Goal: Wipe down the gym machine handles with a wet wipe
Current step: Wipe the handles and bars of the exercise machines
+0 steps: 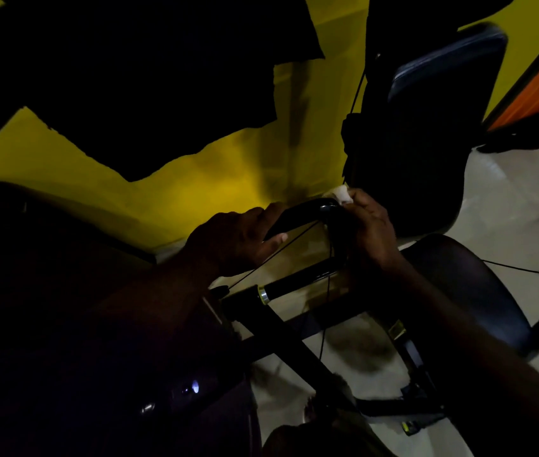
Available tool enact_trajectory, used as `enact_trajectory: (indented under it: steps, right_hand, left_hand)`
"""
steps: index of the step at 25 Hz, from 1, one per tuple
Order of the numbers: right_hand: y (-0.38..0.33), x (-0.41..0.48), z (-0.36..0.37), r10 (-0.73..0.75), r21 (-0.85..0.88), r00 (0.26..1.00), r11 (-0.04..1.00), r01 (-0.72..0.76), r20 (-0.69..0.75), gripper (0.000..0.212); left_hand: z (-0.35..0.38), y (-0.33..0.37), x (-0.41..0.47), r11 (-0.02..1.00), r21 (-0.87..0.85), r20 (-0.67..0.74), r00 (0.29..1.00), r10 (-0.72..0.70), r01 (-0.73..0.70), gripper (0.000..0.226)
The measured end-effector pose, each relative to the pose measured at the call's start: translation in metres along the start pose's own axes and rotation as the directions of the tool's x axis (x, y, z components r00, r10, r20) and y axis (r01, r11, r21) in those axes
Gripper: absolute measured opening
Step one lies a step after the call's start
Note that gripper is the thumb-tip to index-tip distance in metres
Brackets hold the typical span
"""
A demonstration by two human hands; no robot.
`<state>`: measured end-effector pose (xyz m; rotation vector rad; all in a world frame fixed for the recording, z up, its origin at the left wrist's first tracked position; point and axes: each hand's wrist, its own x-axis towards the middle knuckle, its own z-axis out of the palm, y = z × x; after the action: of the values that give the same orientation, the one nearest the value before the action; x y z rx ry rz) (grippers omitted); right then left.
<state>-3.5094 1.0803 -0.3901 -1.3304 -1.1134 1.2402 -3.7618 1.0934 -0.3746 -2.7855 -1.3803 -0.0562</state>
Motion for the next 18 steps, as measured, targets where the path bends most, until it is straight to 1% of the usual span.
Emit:
enact_trajectory:
  steps: [1, 2, 3, 4, 5, 6, 7, 8, 9, 10, 11, 12, 13, 14, 15, 16, 17, 18]
  right_hand:
    - [0.000, 0.005, -0.007, 0.101, 0.002, 0.995, 0.995, -0.101, 0.023, 0.032]
    - [0.006, 0.007, -0.013, 0.193, -0.018, 0.979, 0.981, -0.192, 0.066, 0.035]
    - [0.016, 0.005, -0.018, 0.267, -0.040, 0.957, 0.964, -0.264, 0.116, 0.032]
    - [0.032, 0.001, -0.020, 0.311, -0.071, 0.936, 0.950, -0.303, 0.162, 0.027]
    - [0.049, -0.001, -0.020, 0.338, -0.084, 0.921, 0.941, -0.328, 0.192, 0.024]
    - [0.066, -0.004, -0.020, 0.347, -0.074, 0.921, 0.938, -0.339, 0.178, 0.022]
    - [0.082, -0.005, -0.020, 0.366, -0.025, 0.919, 0.930, -0.366, 0.147, 0.020]
    - [0.097, -0.005, -0.022, 0.399, 0.041, 0.909, 0.913, -0.406, 0.123, 0.020]
    - [0.106, -0.003, -0.024, 0.454, 0.089, 0.883, 0.880, -0.466, 0.121, 0.021]
    - [0.110, -0.004, -0.026, 0.489, 0.078, 0.861, 0.862, -0.502, 0.140, 0.019]
    - [0.118, -0.006, -0.029, 0.508, -0.002, 0.846, 0.858, -0.514, 0.161, 0.015]
    - [0.121, -0.011, -0.031, 0.503, -0.104, 0.840, 0.864, -0.492, 0.204, 0.011]
    - [0.124, -0.018, -0.030, 0.499, -0.119, 0.835, 0.867, -0.485, 0.234, 0.013]
    - [0.131, -0.024, -0.028, 0.506, -0.052, 0.829, 0.859, -0.510, 0.236, 0.016]
    - [0.135, -0.031, -0.027, 0.503, 0.068, 0.838, 0.848, -0.526, 0.213, 0.016]
    - [0.134, -0.037, -0.024, 0.498, 0.214, 0.851, 0.824, -0.524, 0.166, 0.015]
    - [0.131, -0.042, -0.017, 0.504, 0.382, 0.855, 0.772, -0.509, 0.121, 0.021]
    - [0.128, -0.047, -0.008, 0.529, 0.513, 0.845, 0.707, -0.487, 0.074, 0.028]
  left_hand:
    - [0.002, -0.001, -0.002, 1.000, -0.007, -0.021, 1.000, 0.014, -0.014, 0.065]
    - [0.002, -0.002, -0.002, 0.996, -0.084, 0.005, 1.000, -0.026, 0.026, 0.065]
    - [0.001, -0.004, -0.002, 0.970, -0.211, 0.023, 0.993, -0.118, 0.120, 0.064]
    - [-0.001, -0.006, -0.002, 0.913, -0.335, 0.106, 0.972, -0.211, 0.235, 0.063]
    - [-0.002, -0.007, -0.001, 0.897, -0.350, 0.140, 0.962, -0.233, 0.268, 0.063]
    - [0.000, -0.006, 0.000, 0.950, -0.244, 0.085, 0.980, -0.181, 0.196, 0.065]
    - [0.001, -0.004, 0.000, 0.983, -0.144, 0.055, 0.993, -0.103, 0.110, 0.066]
    - [0.003, -0.003, -0.001, 0.995, -0.090, 0.018, 0.999, -0.050, 0.051, 0.066]
    - [0.003, -0.003, -0.001, 0.994, -0.099, 0.027, 0.998, -0.049, 0.052, 0.065]
    - [0.003, -0.005, 0.001, 0.981, -0.167, 0.036, 0.995, -0.089, 0.094, 0.063]
    - [0.002, -0.006, 0.000, 0.958, -0.244, 0.045, 0.989, -0.143, 0.150, 0.062]
    - [0.001, -0.005, 0.000, 0.947, -0.271, 0.049, 0.985, -0.164, 0.171, 0.061]
    - [0.002, -0.005, 0.000, 0.967, -0.221, 0.015, 0.992, -0.127, 0.128, 0.061]
    - [0.004, -0.006, -0.002, 0.990, -0.132, -0.032, 0.998, -0.056, 0.051, 0.061]
    - [0.005, -0.005, -0.002, 0.997, -0.073, -0.060, 0.998, -0.022, 0.018, 0.061]
    - [0.005, -0.004, -0.001, 0.998, -0.065, -0.050, 0.998, -0.026, 0.023, 0.061]
    - [0.004, -0.005, 0.000, 0.996, -0.078, -0.028, 0.999, -0.040, 0.038, 0.061]
    - [0.003, -0.006, 0.001, 0.994, -0.093, -0.010, 0.998, -0.054, 0.053, 0.060]
